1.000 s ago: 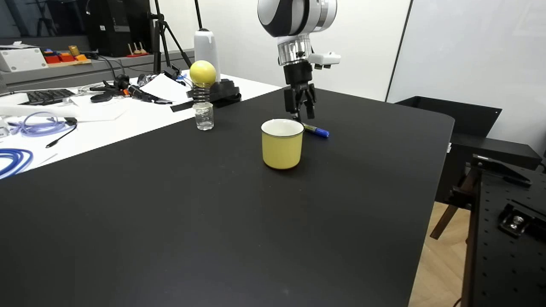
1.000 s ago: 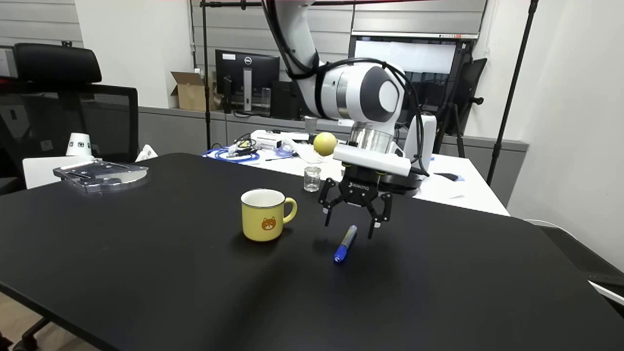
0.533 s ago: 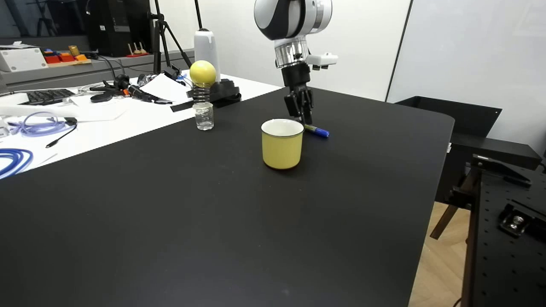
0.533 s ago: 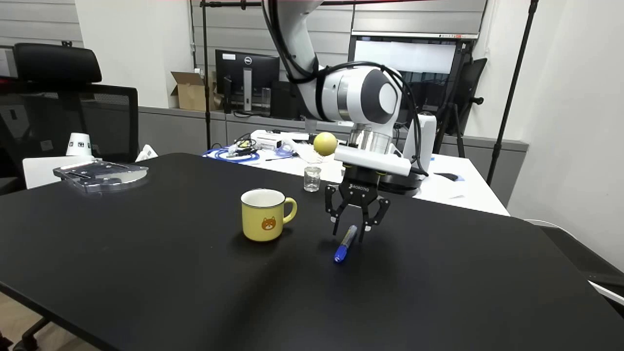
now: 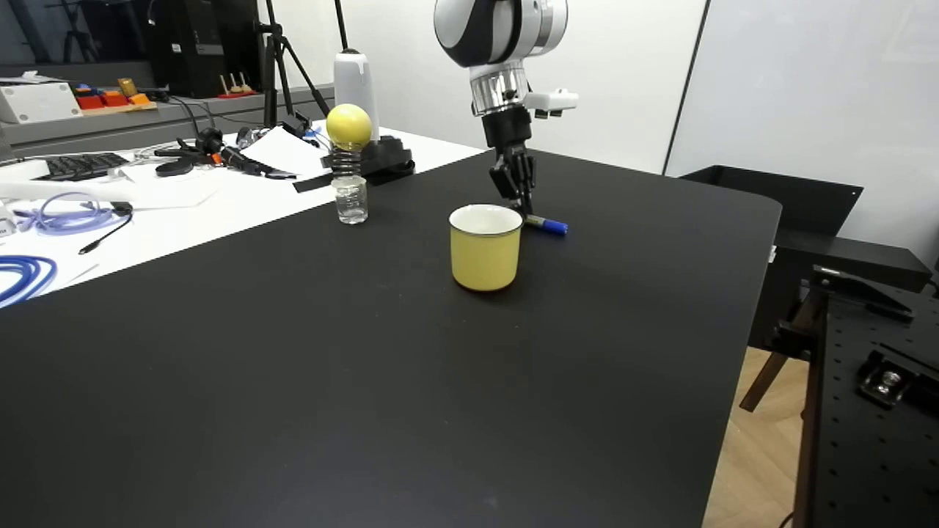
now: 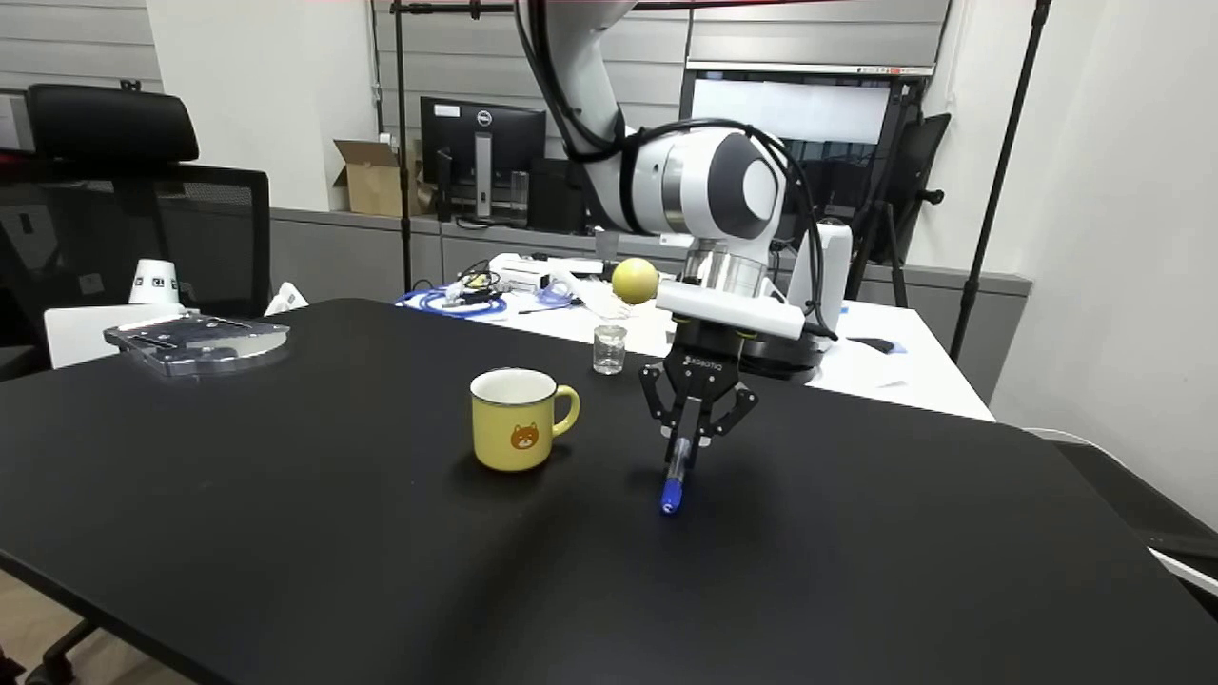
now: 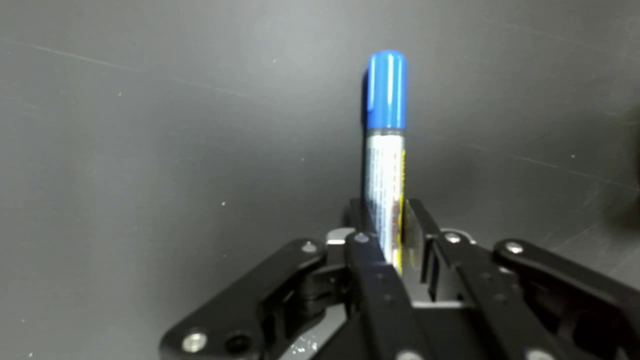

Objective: Put the marker in the mug

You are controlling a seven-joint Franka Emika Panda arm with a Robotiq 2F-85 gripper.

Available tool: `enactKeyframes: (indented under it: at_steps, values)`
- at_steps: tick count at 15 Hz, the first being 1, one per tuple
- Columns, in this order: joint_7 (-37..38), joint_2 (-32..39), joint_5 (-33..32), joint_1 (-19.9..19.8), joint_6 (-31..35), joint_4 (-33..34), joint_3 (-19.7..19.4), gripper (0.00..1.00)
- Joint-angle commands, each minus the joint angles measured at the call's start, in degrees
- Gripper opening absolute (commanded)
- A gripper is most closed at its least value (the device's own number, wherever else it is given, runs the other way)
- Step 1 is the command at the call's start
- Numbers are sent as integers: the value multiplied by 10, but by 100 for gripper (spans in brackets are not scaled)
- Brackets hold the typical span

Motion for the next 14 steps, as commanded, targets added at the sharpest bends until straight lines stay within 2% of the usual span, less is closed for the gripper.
enactKeyframes:
  at_steps: [1,6,14]
  values:
    - [9,7,-10,-2,-21,25,1,5]
    - [30,-32,-34,15,-21,4,-8,5]
    - [64,-112,-84,65,-141,0,-6,5]
